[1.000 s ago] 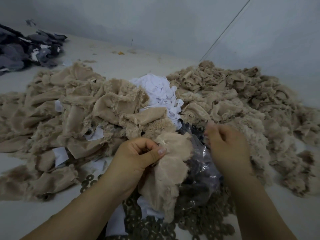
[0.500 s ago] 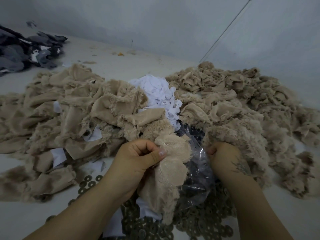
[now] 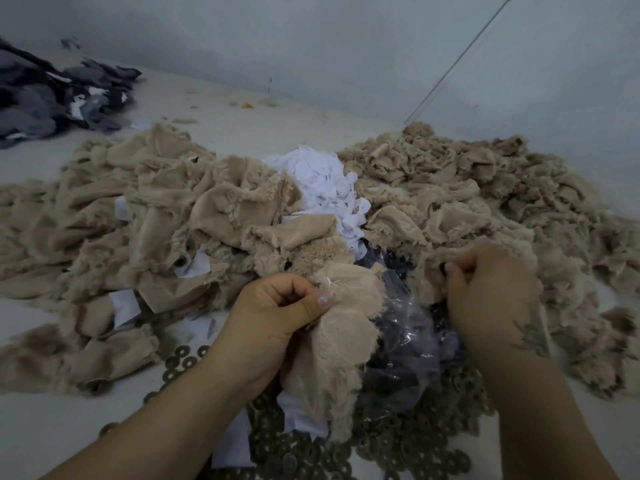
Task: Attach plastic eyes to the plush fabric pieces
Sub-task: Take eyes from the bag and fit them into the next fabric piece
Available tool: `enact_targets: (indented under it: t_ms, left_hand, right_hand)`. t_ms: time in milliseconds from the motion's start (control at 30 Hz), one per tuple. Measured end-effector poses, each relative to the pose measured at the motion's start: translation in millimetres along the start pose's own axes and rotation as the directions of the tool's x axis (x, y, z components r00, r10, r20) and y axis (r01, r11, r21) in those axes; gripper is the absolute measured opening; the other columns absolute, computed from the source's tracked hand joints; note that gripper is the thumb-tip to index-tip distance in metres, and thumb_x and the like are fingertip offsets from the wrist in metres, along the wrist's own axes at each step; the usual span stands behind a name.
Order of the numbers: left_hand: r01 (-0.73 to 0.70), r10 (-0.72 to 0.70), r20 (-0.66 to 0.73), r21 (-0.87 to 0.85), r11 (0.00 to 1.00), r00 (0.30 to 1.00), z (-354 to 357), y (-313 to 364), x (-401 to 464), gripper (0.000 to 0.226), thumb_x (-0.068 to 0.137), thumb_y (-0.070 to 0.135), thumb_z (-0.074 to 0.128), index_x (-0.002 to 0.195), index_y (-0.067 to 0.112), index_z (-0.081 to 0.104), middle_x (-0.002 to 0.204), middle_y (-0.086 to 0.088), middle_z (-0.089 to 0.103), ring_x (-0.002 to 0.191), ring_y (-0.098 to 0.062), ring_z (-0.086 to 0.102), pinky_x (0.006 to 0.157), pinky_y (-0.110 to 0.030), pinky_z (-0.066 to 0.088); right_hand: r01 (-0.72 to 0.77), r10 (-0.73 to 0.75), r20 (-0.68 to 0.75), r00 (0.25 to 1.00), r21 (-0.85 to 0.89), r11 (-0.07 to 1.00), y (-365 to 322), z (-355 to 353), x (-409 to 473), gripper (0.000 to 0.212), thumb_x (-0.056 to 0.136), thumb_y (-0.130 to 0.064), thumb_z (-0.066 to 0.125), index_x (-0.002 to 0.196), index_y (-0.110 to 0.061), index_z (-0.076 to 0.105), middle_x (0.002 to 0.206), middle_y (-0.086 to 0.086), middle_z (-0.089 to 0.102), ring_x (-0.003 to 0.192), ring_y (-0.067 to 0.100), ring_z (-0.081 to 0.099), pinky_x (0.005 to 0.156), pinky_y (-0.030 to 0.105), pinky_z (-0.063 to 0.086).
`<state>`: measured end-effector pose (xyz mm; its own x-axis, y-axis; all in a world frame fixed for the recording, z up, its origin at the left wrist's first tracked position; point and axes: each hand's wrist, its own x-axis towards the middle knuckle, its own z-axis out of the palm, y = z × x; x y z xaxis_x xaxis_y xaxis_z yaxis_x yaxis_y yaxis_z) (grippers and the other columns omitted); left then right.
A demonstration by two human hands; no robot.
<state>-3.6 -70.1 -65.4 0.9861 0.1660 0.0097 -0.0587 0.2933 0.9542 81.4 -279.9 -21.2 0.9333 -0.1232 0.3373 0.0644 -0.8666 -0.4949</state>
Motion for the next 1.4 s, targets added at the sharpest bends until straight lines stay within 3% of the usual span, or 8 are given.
enact_targets:
  t_ms: [100, 233, 400, 967, 1133, 1233, 1300, 1400]
  left_hand:
    - [-0.013, 0.014, 0.005, -0.043, 0.999, 1.0, -0.3, 0.3, 0.7, 0.015, 0.061, 0.029, 0.077, 0.058, 0.017, 0.068, 0.057, 0.0, 0.058, 0.054, -0.01, 0.051, 0.056, -0.021, 0.047]
    - [-0.013, 0.016, 0.026, -0.139, 0.99, 1.0, 2.2, 2.7, 0.7, 0.011, 0.061, 0.023, 0.076, 0.058, 0.016, 0.068, 0.057, -0.001, 0.06, 0.053, -0.009, 0.055, 0.056, -0.02, 0.05]
    - [-0.013, 0.016, 0.03, -0.12, 0.993, 0.999, 2.9, 3.8, -1.0, 0.015, 0.057, 0.026, 0.079, 0.059, 0.016, 0.069, 0.057, -0.001, 0.06, 0.053, -0.009, 0.054, 0.056, -0.021, 0.049]
    - [-0.045, 0.044, 0.012, 0.042, 0.998, 0.999, 0.5, 2.2, 1.5, 0.028, 0.058, 0.032, 0.081, 0.066, 0.009, 0.069, 0.068, -0.015, 0.062, 0.066, -0.024, 0.055, 0.061, -0.03, 0.05]
    - [-0.061, 0.061, 0.007, 0.063, 0.996, 0.998, 0.3, 1.9, 2.3, 0.023, 0.06, 0.033, 0.08, 0.063, 0.013, 0.069, 0.063, -0.009, 0.062, 0.059, -0.017, 0.054, 0.056, -0.025, 0.049]
    - [-0.073, 0.071, 0.017, 0.088, 0.993, 0.997, 0.5, 1.5, 1.6, 0.018, 0.066, 0.031, 0.078, 0.063, 0.016, 0.068, 0.06, -0.007, 0.06, 0.057, -0.015, 0.052, 0.055, -0.025, 0.046]
    - [-0.081, 0.079, 0.024, 0.095, 0.992, 0.997, 1.0, 0.9, 1.2, 0.02, 0.067, 0.031, 0.078, 0.063, 0.015, 0.067, 0.058, -0.005, 0.058, 0.056, -0.013, 0.051, 0.055, -0.025, 0.045]
    - [-0.087, 0.085, 0.025, 0.087, 0.992, 0.996, 2.0, 1.4, 0.8, 0.019, 0.069, 0.027, 0.076, 0.064, 0.012, 0.067, 0.056, -0.003, 0.056, 0.054, -0.01, 0.05, 0.054, -0.023, 0.046]
  right_hand:
    - [-0.055, -0.06, 0.36, 0.931, 0.301, 0.952, -17.3, -24.7, -14.9, 0.012, 0.093, -0.013, 0.066, 0.081, -0.014, 0.065, 0.064, 0.0, 0.074, 0.061, 0.012, 0.073, 0.062, 0.035, 0.06]
    - [-0.151, -0.166, 0.784, 0.598, 0.313, 0.938, -28.0, -23.2, -29.2, 0.009, 0.088, -0.01, 0.072, 0.081, -0.015, 0.072, 0.068, 0.002, 0.076, 0.061, 0.011, 0.072, 0.062, 0.022, 0.06]
    - [-0.009, -0.322, 0.57, 0.756, 0.501, 0.865, -36.5, -1.0, -38.4, 0.02, 0.081, -0.001, 0.078, 0.08, -0.02, 0.081, 0.076, -0.006, 0.078, 0.073, 0.016, 0.075, 0.066, 0.028, 0.062]
    - [-0.073, -0.416, 0.325, 0.849, 0.853, 0.517, -40.7, 21.0, -50.5, 0.026, 0.079, 0.006, 0.076, 0.079, -0.019, 0.081, 0.075, 0.0, 0.078, 0.068, 0.011, 0.074, 0.06, 0.019, 0.056]
    - [-0.323, -0.233, 0.504, 0.832, 0.781, 0.535, -38.0, 20.8, -46.5, 0.063, 0.074, -0.045, 0.069, 0.071, 0.015, 0.051, 0.067, 0.015, 0.049, 0.062, 0.027, 0.041, 0.06, 0.039, 0.036]
    - [-0.122, -0.289, 0.406, 0.867, 0.735, 0.667, -42.0, 17.2, -50.0, 0.071, 0.078, -0.06, 0.073, 0.072, 0.009, 0.055, 0.062, 0.017, 0.056, 0.052, 0.032, 0.047, 0.05, 0.042, 0.045]
    - [-0.021, -0.284, 0.344, 0.895, 0.669, 0.743, -43.9, 18.3, -53.0, 0.038, 0.085, -0.039, 0.076, 0.101, -0.006, 0.068, 0.088, 0.01, 0.073, 0.077, 0.03, 0.069, 0.069, 0.051, 0.059]
    - [0.004, -0.246, 0.302, 0.921, 0.625, 0.781, -41.6, 21.5, -54.2, 0.077, 0.086, -0.022, 0.076, 0.15, -0.033, 0.035, 0.112, 0.002, 0.068, 0.082, 0.009, 0.068, 0.07, 0.046, 0.059]
